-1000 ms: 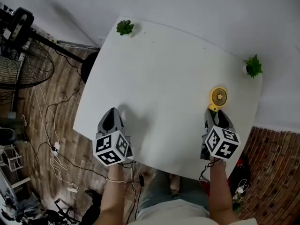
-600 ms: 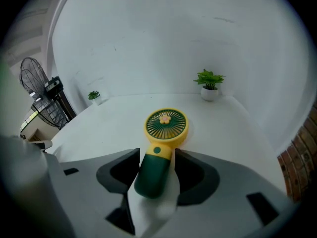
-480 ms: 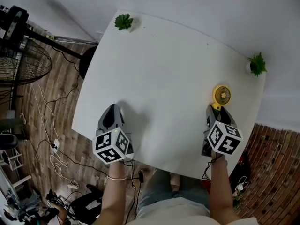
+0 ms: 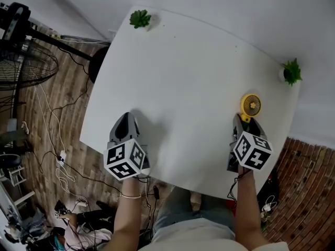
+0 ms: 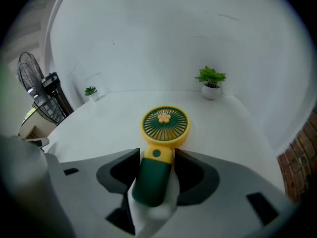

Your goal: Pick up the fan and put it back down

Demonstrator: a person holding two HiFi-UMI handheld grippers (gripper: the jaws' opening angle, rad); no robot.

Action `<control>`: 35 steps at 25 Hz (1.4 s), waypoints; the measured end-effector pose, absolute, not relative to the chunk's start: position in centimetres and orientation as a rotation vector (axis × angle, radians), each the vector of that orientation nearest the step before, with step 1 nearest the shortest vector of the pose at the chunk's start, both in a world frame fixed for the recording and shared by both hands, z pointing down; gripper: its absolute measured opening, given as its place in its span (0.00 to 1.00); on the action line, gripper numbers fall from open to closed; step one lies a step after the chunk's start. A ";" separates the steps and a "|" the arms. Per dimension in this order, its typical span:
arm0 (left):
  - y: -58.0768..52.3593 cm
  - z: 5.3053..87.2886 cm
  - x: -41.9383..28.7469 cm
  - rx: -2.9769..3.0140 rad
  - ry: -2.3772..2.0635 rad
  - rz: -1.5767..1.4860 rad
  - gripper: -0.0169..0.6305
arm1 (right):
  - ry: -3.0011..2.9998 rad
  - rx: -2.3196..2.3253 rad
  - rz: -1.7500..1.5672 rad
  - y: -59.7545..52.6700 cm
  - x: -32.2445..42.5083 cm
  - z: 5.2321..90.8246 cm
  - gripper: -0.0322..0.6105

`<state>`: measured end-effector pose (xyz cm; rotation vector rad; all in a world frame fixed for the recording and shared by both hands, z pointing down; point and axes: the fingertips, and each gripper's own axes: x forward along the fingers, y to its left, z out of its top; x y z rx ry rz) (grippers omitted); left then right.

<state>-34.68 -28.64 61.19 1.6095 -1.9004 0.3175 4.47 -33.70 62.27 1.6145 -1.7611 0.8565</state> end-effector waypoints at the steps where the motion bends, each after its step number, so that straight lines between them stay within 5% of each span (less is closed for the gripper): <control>1: -28.7 61.2 -34.7 1.608 -1.902 0.317 0.04 | -1.758 1.615 0.853 -33.7 4.5 62.3 0.39; 35: -25.8 59.8 -35.8 1.582 -1.946 0.278 0.04 | -1.764 1.578 0.784 -33.7 5.2 62.0 0.33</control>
